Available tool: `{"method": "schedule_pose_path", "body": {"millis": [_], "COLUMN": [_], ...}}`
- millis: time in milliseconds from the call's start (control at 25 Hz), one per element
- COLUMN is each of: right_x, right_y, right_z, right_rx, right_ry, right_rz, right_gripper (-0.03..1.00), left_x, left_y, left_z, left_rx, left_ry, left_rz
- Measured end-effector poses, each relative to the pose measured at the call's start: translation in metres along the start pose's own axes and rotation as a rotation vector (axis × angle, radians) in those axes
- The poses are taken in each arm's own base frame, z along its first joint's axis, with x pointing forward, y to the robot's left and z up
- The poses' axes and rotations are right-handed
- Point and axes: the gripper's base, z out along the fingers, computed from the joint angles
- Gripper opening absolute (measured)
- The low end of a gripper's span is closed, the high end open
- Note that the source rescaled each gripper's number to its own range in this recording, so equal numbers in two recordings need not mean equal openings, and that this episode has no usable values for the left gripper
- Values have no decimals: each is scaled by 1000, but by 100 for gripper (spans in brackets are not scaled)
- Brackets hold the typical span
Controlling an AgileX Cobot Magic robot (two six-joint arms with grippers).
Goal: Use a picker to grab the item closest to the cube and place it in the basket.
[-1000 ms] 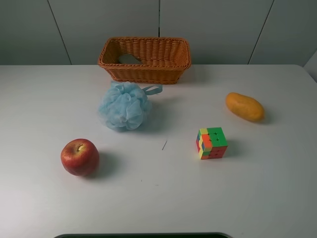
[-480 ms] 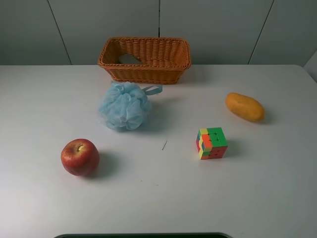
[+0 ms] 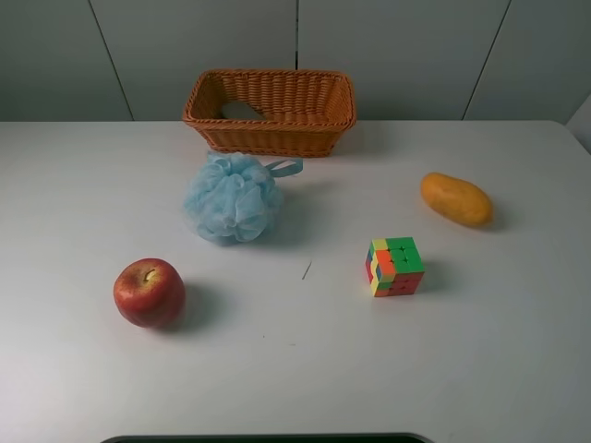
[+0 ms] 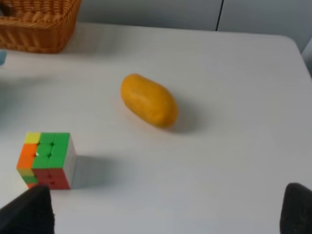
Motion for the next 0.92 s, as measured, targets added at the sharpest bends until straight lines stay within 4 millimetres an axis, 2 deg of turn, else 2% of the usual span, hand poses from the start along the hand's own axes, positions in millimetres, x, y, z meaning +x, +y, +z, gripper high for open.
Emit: {"method": "schedule_pose_path", "body": {"millis": [120, 920], "right_x": [1, 0], "right_y": [1, -2], "right_z": [6, 6], "right_rx": [-9, 27], "right_ry": [-9, -25], "right_rz": [20, 63], "right_gripper": [100, 100], "left_x": [0, 0], "left_y": [0, 0], "left_z": [0, 0], "left_rx": [0, 0], "left_ry": [0, 0], "left_rz": [0, 0]}}
